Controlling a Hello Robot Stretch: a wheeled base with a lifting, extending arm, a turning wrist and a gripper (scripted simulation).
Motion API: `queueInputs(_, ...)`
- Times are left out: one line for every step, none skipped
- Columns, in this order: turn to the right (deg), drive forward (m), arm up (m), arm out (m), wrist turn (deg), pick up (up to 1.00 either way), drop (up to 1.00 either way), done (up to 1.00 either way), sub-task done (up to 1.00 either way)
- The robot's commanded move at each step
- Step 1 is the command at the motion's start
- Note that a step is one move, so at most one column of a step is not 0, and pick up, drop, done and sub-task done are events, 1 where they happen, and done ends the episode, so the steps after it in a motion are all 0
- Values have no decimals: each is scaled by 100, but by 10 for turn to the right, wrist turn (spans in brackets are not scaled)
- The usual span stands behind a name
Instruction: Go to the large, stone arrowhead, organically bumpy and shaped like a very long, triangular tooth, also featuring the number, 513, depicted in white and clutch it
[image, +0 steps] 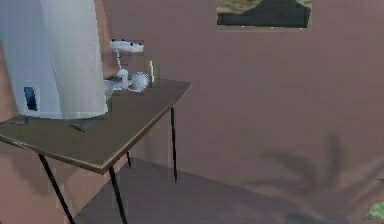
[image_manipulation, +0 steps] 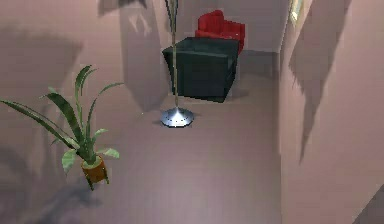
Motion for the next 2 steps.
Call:
queueInputs(30, 0, 0, 0, 0, 0, 0, 0, 0)
queueInputs(180, 0, 0, 0, 0, 0, 0, 0, 0)
